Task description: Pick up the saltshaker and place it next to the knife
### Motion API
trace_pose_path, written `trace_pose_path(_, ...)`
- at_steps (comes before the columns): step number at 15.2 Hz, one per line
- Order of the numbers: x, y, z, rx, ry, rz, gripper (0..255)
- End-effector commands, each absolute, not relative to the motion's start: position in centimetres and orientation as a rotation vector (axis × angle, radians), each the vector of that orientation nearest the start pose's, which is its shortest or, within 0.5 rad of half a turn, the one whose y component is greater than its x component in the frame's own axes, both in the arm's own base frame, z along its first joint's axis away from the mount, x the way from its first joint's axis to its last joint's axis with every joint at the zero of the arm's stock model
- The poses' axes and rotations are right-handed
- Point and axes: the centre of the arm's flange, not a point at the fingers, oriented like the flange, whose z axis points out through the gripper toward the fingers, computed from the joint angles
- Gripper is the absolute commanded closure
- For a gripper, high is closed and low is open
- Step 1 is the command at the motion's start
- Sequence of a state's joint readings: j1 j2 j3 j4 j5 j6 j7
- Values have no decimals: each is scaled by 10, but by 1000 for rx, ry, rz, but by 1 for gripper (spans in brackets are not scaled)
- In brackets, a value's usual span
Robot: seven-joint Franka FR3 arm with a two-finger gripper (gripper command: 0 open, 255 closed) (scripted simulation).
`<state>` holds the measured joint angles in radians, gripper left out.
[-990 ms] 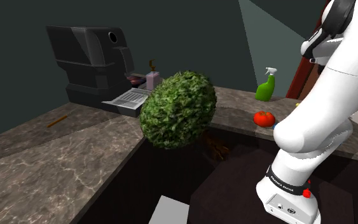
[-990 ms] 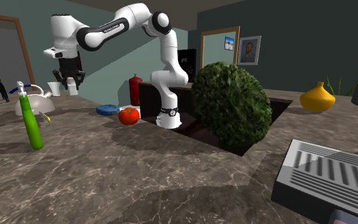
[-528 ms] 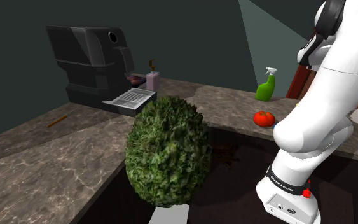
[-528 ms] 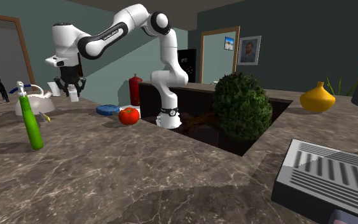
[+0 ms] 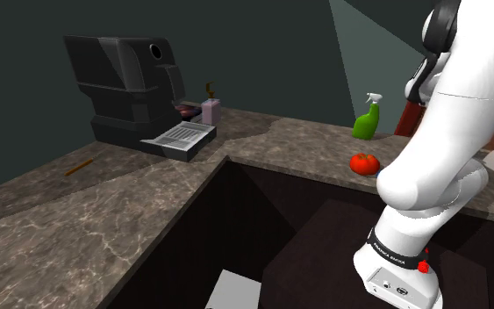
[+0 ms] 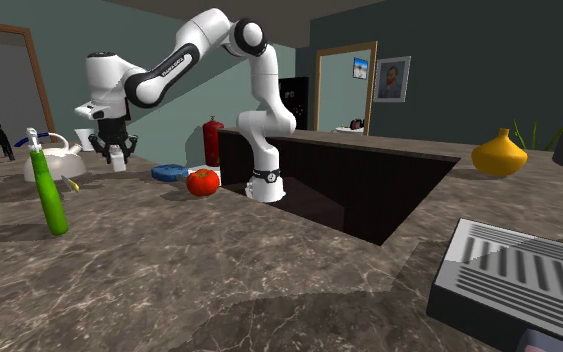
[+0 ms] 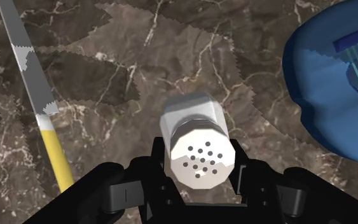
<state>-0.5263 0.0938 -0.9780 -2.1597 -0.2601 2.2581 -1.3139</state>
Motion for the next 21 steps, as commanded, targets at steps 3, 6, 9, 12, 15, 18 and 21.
trace_pose_path(3,34,-548,358,-3196,40,437,255)
trace_pose_path(6,34,-548,342,-3196,40,437,255)
trace_pose_path(9,34,-548,335,-3196,40,437,255)
trace_pose_path(12,34,-548,335,-3196,40,437,255)
trace_pose_path(15,34,-548,335,-3196,40,437,255)
trace_pose_path(18,34,-548,335,-3196,40,437,0)
trace_pose_path(21,34,-548,335,-3196,40,437,0)
